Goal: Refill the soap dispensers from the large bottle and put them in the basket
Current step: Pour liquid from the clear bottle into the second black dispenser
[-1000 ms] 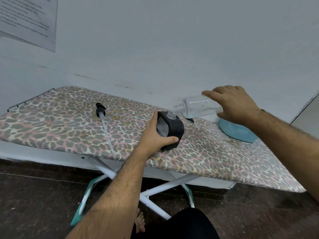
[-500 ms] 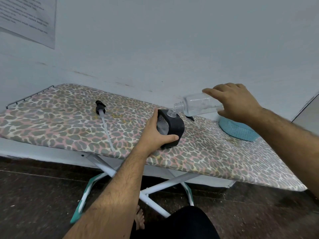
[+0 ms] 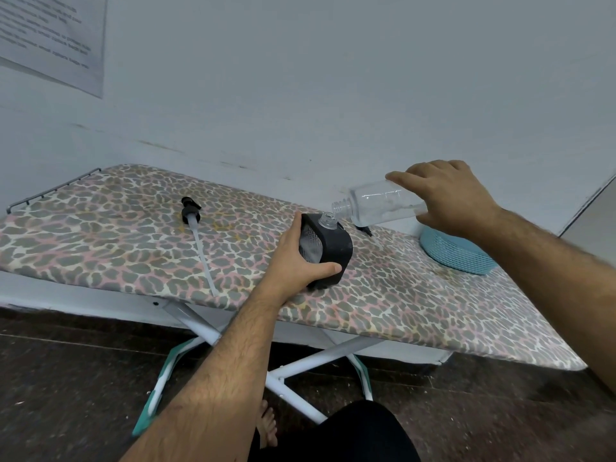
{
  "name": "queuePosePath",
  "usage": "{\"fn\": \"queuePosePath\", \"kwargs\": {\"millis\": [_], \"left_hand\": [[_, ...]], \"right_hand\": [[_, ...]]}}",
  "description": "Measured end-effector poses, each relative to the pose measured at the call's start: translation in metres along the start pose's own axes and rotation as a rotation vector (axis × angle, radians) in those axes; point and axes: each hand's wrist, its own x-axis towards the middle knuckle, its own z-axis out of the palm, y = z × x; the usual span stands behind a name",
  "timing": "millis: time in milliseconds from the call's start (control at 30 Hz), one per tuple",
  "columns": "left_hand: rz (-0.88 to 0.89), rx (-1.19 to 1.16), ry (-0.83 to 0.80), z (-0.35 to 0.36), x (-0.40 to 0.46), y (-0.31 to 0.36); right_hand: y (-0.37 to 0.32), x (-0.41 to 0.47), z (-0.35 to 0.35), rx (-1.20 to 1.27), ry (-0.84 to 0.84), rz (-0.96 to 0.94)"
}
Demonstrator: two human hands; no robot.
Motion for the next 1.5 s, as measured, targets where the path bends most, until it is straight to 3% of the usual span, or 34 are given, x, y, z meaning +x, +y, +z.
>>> {"fn": "queuePosePath", "kwargs": {"millis": [1500], "left_hand": [[-0.002,-0.014,-0.006,0.000,0.003,-0.001]], "right_hand": [[0.000,0.007,-0.010,-0.071,-0.005,-0.031]]}}
